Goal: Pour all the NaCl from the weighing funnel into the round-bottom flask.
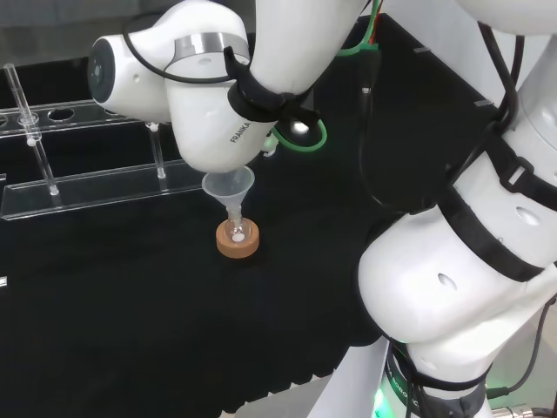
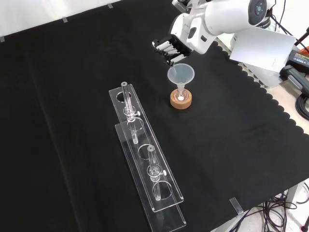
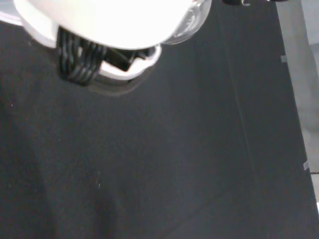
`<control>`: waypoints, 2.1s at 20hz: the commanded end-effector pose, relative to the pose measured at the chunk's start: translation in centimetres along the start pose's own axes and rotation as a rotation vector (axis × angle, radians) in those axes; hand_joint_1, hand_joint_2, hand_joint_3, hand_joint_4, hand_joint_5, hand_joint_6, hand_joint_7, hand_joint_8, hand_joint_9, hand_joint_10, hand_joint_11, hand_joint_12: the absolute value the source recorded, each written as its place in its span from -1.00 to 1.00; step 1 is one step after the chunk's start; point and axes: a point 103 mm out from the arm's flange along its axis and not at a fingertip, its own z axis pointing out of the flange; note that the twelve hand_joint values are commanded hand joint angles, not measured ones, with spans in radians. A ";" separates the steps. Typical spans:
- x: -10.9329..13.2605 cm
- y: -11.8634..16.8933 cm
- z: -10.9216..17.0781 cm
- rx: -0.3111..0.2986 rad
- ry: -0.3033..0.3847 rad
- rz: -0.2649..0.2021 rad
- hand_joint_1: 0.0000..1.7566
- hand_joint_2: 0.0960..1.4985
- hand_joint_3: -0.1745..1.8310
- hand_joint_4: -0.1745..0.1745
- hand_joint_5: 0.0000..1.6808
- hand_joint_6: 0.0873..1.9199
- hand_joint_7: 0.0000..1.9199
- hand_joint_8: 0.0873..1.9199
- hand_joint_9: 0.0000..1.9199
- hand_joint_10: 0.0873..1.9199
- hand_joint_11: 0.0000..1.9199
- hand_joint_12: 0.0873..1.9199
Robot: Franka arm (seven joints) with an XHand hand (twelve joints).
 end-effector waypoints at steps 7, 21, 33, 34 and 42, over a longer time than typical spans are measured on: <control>-1.4 -1.9 1.5 -0.015 0.134 0.122 0.35 -0.44 0.00 0.77 0.79 -0.75 0.72 -0.86 0.55 -0.76 0.31 -0.21; 2.8 -4.9 2.0 -0.028 0.486 0.303 0.35 -0.44 0.00 0.80 0.78 -0.75 0.72 -0.87 0.56 -0.77 0.31 -0.22; 1.8 -4.5 0.4 -0.073 0.722 0.424 0.34 -0.44 0.00 0.83 0.78 -0.74 0.72 -0.87 0.56 -0.77 0.31 -0.22; 1.6 -4.6 0.2 -0.082 0.731 0.430 0.34 -0.44 0.00 0.84 0.78 -0.74 0.72 -0.87 0.56 -0.77 0.31 -0.22; 0.1 -4.9 -0.5 -0.121 0.805 0.489 0.34 -0.44 0.00 0.85 0.78 -0.74 0.72 -0.87 0.56 -0.77 0.31 -0.22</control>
